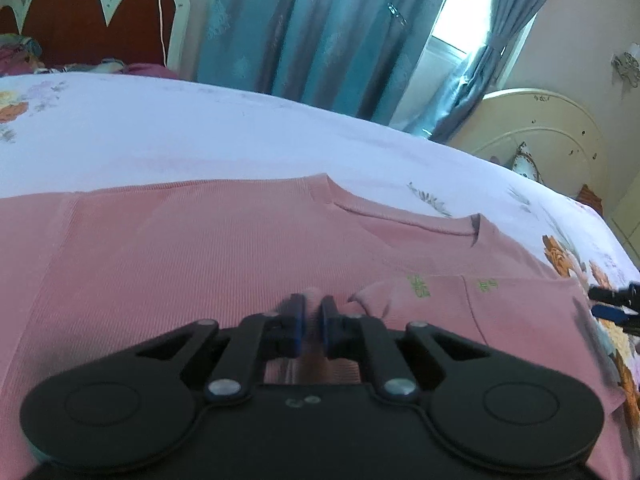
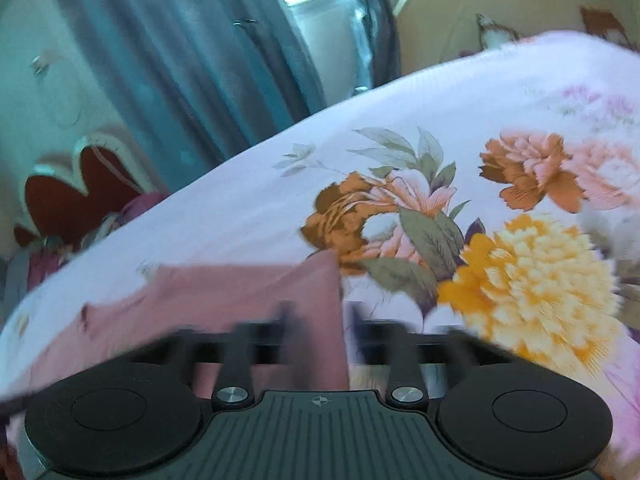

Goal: Fold small clothes
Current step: 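Open the right tool to release the folded sleeve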

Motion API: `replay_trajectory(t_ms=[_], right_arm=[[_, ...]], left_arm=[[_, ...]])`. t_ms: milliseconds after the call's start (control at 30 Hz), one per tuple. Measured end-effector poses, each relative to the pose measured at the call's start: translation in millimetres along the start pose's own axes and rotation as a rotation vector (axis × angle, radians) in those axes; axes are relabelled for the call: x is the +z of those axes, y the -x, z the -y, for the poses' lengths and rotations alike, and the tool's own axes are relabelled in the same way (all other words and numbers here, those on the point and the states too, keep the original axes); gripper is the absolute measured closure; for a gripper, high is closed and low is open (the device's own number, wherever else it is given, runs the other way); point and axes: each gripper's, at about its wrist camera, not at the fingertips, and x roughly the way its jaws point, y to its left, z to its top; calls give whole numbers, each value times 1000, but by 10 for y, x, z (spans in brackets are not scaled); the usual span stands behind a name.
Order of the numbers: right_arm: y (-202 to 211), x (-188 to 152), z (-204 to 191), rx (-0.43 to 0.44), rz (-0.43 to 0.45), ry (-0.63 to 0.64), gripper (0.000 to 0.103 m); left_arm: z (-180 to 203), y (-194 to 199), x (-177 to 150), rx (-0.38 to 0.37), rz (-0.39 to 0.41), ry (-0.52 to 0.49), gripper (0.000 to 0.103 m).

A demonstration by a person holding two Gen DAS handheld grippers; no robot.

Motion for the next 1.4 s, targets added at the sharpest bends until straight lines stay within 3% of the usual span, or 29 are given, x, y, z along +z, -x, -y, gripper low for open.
replay_trajectory(t_ms=[33, 100, 167, 233, 267, 300, 367, 467, 533, 567, 600, 667, 700, 733, 833, 933, 1033, 1233, 1400], right_arm=[[-58, 38, 18, 16, -8, -2, 50], [-129, 79, 42, 28, -22, 8, 51], [-209, 101, 75, 41, -41, 1, 65], [-288, 110, 109, 40, -61, -15, 77], [-306, 112, 100, 44, -67, 1, 87], [-291, 108, 59, 32, -57, 36, 98], [-171, 87, -72, 24, 10, 153, 98], [-308, -26, -43, -13, -19, 210, 97], [-301, 18, -58, -19, -42, 205, 96], [-254, 38, -90, -40, -34, 215, 93], [-188, 42, -121, -61, -2, 231, 86], [-23, 53, -179, -55, 58, 262, 86], [14, 67, -217, -43, 55, 276, 86], [28, 54, -270, -41, 48, 311, 93], [-86, -19, -386, -65, -22, 372, 98], [-177, -145, -383, -110, -97, 374, 98], [36, -320, -385, -125, -108, 391, 98], [668, -901, -320, -154, -115, 418, 98], [994, -949, -451, -118, -12, 362, 97]], left_arm=[[10, 3, -6, 5, 1, -3, 93], [5, 21, -1, 14, 3, 0, 80], [5, -3, 8, -3, 3, 8, 76], [19, -40, 31, -16, -3, -6, 85], [24, -35, 41, -30, 2, -17, 97], [29, 36, 34, -17, 59, -14, 97], [17, 192, -4, 1, 157, -17, 97], [-70, 39, -129, 28, 75, -2, 96], [-109, 44, -119, 2, 73, 2, 94], [-129, 55, -80, -3, 61, 9, 87], [-143, 103, -45, 18, 67, 16, 72], [-130, 288, -17, 101, 147, 0, 60], [-84, 384, -6, 99, 197, -27, 60], [6, 428, 20, 59, 211, -63, 60], [451, 343, 32, -13, 159, -214, 58], [804, 171, -104, -27, 72, -339, 47], [821, 160, -309, -28, 3, -313, 49], [791, 472, -601, -40, 26, -319, 49], [698, 614, -575, -19, 56, -263, 43]])
